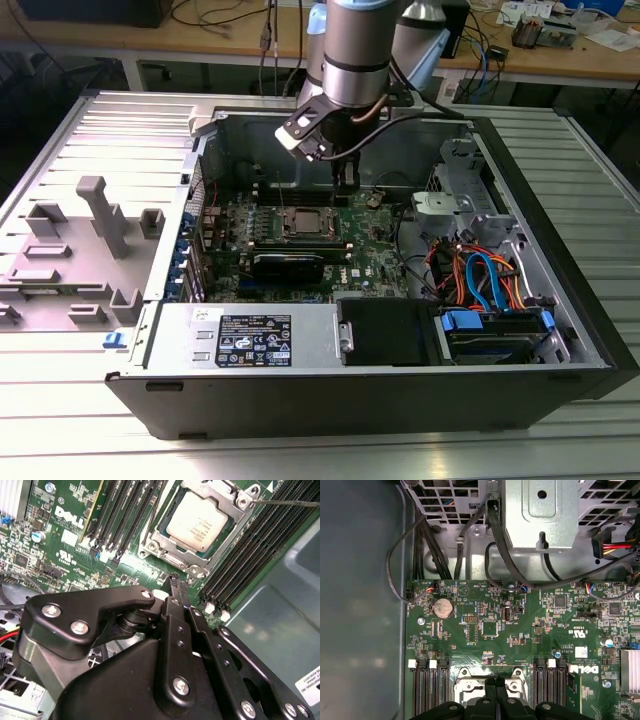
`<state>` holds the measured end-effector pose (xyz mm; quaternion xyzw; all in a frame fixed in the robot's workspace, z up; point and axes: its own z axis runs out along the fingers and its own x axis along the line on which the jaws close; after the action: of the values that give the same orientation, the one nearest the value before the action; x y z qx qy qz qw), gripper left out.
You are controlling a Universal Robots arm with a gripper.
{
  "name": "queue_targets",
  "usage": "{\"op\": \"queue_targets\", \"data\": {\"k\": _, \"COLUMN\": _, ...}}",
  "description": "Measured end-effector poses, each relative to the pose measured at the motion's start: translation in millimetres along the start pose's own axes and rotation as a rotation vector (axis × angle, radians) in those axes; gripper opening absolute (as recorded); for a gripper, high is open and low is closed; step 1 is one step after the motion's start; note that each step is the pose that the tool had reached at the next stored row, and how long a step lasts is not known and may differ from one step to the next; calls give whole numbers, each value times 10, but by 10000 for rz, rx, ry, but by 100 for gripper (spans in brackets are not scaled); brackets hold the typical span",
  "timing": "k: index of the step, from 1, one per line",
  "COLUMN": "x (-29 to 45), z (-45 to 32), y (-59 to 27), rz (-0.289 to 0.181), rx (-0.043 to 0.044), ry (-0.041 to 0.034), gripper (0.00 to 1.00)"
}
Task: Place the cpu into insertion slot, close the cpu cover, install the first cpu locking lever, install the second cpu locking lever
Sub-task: 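Close the cpu cover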
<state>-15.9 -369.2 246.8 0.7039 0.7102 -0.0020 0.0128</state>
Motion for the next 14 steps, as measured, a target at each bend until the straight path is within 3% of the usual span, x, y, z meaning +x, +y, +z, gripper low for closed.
{"op": "queue_targets", "data": {"k": 6, "x": 3, "z": 67, "y": -231, "rz": -2, "rx": 0, "ry": 1, "gripper": 11}}
{"op": "queue_targets", "data": {"k": 14, "x": 6, "z": 165, "y": -365, "rz": -2, "rx": 0, "ry": 1, "gripper": 11}}
